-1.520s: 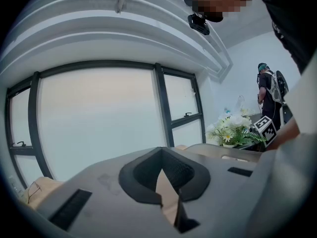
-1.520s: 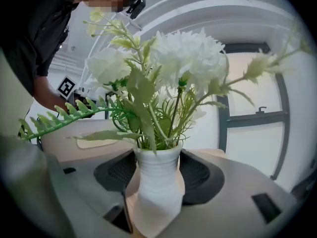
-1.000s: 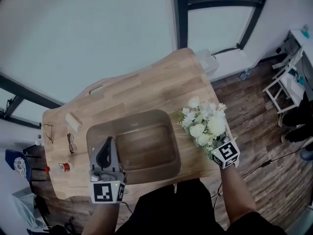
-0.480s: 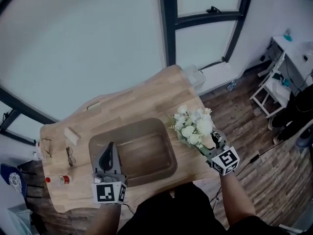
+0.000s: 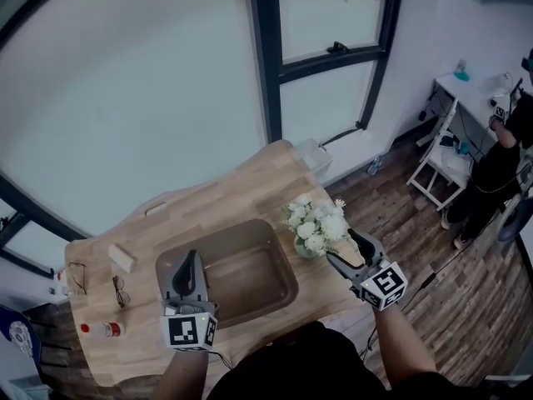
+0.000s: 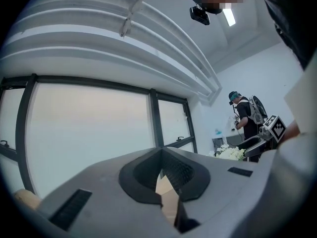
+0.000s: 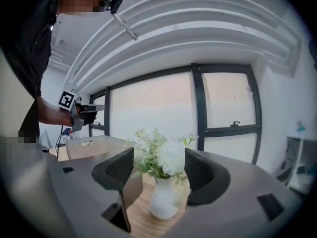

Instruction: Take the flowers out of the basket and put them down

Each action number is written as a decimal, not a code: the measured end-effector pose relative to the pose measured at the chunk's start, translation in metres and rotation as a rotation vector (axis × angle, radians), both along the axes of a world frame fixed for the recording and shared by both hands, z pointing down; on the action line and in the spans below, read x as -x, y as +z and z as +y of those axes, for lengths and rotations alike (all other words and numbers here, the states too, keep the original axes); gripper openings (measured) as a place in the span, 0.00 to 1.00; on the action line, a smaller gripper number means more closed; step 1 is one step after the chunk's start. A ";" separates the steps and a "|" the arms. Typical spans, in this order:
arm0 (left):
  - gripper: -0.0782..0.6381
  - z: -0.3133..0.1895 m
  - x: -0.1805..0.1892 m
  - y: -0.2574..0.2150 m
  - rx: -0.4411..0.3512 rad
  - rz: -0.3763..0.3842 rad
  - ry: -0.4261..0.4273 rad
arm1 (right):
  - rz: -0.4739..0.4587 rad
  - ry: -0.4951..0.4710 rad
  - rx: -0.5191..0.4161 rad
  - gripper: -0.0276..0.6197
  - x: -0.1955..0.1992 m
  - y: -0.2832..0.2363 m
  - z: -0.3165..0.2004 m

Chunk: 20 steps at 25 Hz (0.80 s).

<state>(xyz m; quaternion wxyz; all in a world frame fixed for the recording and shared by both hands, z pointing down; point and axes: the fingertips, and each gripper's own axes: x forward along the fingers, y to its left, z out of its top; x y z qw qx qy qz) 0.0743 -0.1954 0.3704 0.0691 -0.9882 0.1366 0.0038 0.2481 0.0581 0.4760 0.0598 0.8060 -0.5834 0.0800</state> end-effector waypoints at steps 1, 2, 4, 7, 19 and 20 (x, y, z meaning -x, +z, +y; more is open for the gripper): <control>0.12 0.000 0.000 -0.002 0.000 0.004 0.006 | 0.004 0.006 -0.008 0.54 0.002 -0.006 0.001; 0.12 -0.001 0.000 -0.003 0.001 0.007 0.011 | 0.006 0.011 -0.016 0.54 0.004 -0.012 0.001; 0.12 0.000 0.001 -0.004 0.009 0.012 0.024 | 0.022 0.026 -0.033 0.54 0.007 -0.026 0.000; 0.12 0.006 0.003 -0.002 0.014 0.016 0.048 | 0.031 0.054 -0.052 0.54 0.010 -0.046 0.001; 0.12 0.005 0.024 0.002 0.016 0.003 0.074 | 0.015 0.116 -0.150 0.08 0.020 -0.067 0.012; 0.12 0.004 0.024 0.002 0.016 0.002 0.073 | 0.024 0.112 -0.148 0.08 0.022 -0.069 0.010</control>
